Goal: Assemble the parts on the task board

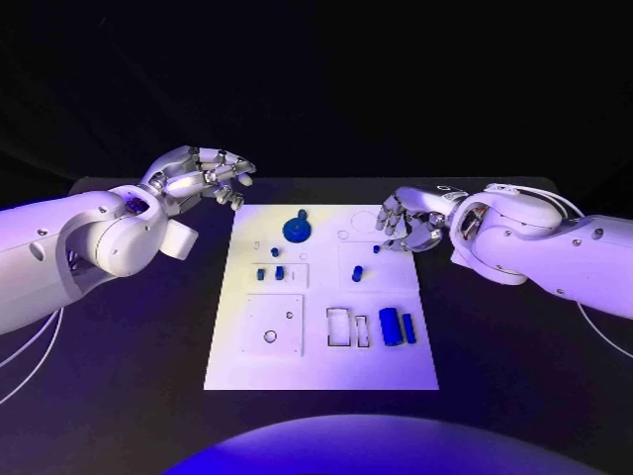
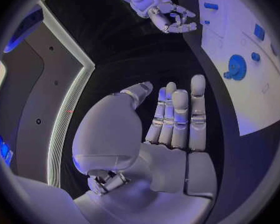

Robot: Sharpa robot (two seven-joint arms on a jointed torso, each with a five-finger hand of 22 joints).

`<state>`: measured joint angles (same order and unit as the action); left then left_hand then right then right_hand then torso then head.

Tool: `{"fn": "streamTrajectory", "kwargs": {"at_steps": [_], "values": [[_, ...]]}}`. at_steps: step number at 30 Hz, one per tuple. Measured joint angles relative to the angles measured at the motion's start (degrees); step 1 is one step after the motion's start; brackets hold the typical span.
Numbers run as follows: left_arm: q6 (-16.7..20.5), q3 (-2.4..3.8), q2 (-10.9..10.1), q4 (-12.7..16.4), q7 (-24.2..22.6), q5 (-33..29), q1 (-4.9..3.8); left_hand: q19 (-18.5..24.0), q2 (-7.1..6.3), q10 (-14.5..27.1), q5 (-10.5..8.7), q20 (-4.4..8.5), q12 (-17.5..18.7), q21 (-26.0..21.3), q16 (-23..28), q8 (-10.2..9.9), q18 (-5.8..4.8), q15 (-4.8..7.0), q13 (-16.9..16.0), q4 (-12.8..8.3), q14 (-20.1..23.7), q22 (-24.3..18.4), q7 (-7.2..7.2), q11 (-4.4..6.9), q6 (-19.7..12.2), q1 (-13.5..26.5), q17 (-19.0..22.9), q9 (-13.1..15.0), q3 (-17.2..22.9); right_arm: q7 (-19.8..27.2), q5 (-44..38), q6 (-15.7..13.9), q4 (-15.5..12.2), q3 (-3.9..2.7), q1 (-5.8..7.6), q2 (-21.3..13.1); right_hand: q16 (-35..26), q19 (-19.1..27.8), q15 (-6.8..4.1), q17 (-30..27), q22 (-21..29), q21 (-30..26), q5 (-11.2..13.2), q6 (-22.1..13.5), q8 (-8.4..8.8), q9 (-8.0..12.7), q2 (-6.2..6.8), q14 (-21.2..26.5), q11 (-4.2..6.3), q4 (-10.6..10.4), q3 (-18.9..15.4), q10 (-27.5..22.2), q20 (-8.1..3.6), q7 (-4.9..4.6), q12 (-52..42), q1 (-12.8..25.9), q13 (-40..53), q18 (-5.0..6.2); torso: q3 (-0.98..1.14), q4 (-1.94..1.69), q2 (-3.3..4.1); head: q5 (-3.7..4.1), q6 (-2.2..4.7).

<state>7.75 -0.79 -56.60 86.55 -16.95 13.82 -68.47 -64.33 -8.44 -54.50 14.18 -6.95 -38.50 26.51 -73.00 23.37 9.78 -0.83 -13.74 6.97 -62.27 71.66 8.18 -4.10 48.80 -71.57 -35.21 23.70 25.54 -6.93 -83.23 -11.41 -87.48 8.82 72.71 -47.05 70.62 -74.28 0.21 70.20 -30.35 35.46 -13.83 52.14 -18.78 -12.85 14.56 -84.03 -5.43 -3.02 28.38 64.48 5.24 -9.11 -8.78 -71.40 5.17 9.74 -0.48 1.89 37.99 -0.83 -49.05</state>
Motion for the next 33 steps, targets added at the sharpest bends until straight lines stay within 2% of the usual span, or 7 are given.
{"fn": "streamTrajectory", "kwargs": {"at_steps": [3, 6, 10, 16, 21, 26, 33], "values": [[0.52, -0.01, 0.02, 0.47, -0.53, -1.54, 0.02, -0.40, -0.19, 0.00, 0.00, -0.02, 0.08, 0.00, 0.00, -0.12, -0.01, -0.08, 0.07, 0.16, -0.32, -0.23, 0.22, 0.00, -0.39, -0.19, -0.29, 0.00, -0.16, -1.07, -1.95, 0.15, 0.13, 0.13, -0.07, 0.58, 1.23, 0.01, 0.00, 0.70, -1.70, 1.56, 0.00, 0.09, 0.31, -0.11, 0.00, 0.00, -0.51, 0.23, -0.25, -0.52, 0.01, -0.08, 0.42, 0.00, 0.05, 0.00, -0.01, 0.01, 0.00, -0.10, 0.01], [1.06, -0.01, 0.08, 0.91, -1.15, -3.07, 0.01, -0.39, -0.18, 0.00, 0.00, -0.02, 0.08, -0.23, 0.00, -0.12, 0.00, 0.00, 0.07, 0.16, -0.39, -0.32, 0.22, 0.00, -0.38, -0.19, -0.32, 0.00, -0.16, -1.98, -3.56, 0.27, 0.21, 0.31, -0.33, 1.32, 2.51, 0.20, 0.41, 1.53, -2.77, 2.60, -0.36, 0.09, 0.68, -0.11, -0.32, 0.00, -0.40, 0.22, -0.53, -1.03, 0.21, -0.09, 0.85, -0.35, 0.10, 0.00, 0.01, 0.05, 0.00, -0.32, 0.08], [1.66, -0.02, 0.11, 1.33, -1.89, -4.52, 0.01, -0.39, -0.41, 0.00, 0.00, -0.02, 0.08, -0.38, 0.00, -0.12, -0.01, -0.01, 0.15, 0.16, -0.39, -0.44, 0.22, 0.00, -0.38, -0.42, 0.00, 0.00, -0.16, -2.95, -5.12, 0.30, 0.42, 0.46, -0.76, 2.03, 2.84, 0.51, 0.41, 1.69, -3.29, 2.88, -0.36, 0.22, 0.68, -0.25, -0.23, 0.00, -0.66, 0.24, -0.56, -1.38, 0.51, -0.21, 1.14, -0.85, 0.09, 0.01, 0.02, 0.02, 0.01, -0.36, 0.09], [2.30, -0.03, 0.12, 1.60, -2.65, -5.88, 0.00, -0.39, -0.63, 0.01, 0.00, -0.02, 0.35, -0.83, 0.24, -0.12, -0.01, -0.01, 0.24, 0.16, -0.39, -0.76, 0.22, -0.01, -0.38, -0.64, 0.19, -0.01, -0.16, -4.25, -6.70, 0.32, 0.99, 0.60, -1.26, 2.89, 3.89, 0.51, 0.41, 2.27, -4.75, 4.32, -0.36, 0.50, 0.68, -0.52, -0.83, 0.00, -0.50, 0.24, -0.56, -1.54, 0.51, -0.49, 1.15, -1.45, 0.27, 0.01, 0.03, -0.01, 0.02, -0.64, -0.20], [2.64, -0.03, 0.20, 1.73, -3.03, -6.46, 0.00, -0.39, -0.63, 0.15, 0.00, -0.02, 0.35, -0.82, 0.24, -0.12, -0.02, -0.01, 0.31, 0.15, -0.39, -0.82, 0.22, -0.14, -0.38, -0.64, 0.27, -0.01, -0.16, -4.94, -7.44, 0.42, 1.51, 0.69, -1.80, 3.58, 4.80, 0.51, 0.41, 2.77, -6.32, 5.83, -0.36, 1.20, 0.68, -0.78, -1.37, 0.00, -0.50, 0.75, 0.29, -1.54, 0.51, -0.19, 1.15, -2.46, 0.38, 0.01, 0.04, 0.00, 0.02, -0.82, -0.33], [2.80, -0.03, 0.33, 1.79, -3.22, -6.71, 0.00, -0.39, -0.63, 0.24, 0.04, -0.02, 0.35, -1.05, 0.30, -0.12, -0.02, -0.01, 0.37, 0.15, -0.39, -0.94, 0.22, -0.22, -0.37, -0.65, 0.38, -0.01, -0.16, -5.32, -7.86, 0.49, 1.90, 0.73, -2.27, 4.16, 5.25, 0.95, 0.41, 2.86, -7.92, 7.18, 0.72, 1.60, 0.90, -1.11, -1.89, 0.00, -0.51, 1.16, 2.15, -1.54, 0.51, -0.21, 1.15, -2.98, 0.39, 0.01, 0.07, 0.01, 0.02, -1.01, -0.57], [2.81, -0.04, 0.54, 1.72, -3.23, -6.67, 0.00, -0.39, -0.38, 0.23, 0.26, -0.02, 0.35, -1.05, 0.47, -0.12, -0.03, -0.01, 0.43, 0.31, -0.39, -1.02, 0.21, -0.22, -0.37, -0.90, 0.54, -0.01, 0.00, -5.62, -8.20, 0.47, 2.82, 0.76, -2.89, 4.97, 5.64, 0.95, 0.41, 2.86, -8.92, 7.98, 1.32, 1.99, 0.90, -1.31, -1.88, 0.00, -0.51, 1.25, 3.26, -1.54, 0.51, -0.21, 1.15, -2.97, 0.38, 0.01, 0.10, 0.06, 0.02, -1.15, -0.78]]}}
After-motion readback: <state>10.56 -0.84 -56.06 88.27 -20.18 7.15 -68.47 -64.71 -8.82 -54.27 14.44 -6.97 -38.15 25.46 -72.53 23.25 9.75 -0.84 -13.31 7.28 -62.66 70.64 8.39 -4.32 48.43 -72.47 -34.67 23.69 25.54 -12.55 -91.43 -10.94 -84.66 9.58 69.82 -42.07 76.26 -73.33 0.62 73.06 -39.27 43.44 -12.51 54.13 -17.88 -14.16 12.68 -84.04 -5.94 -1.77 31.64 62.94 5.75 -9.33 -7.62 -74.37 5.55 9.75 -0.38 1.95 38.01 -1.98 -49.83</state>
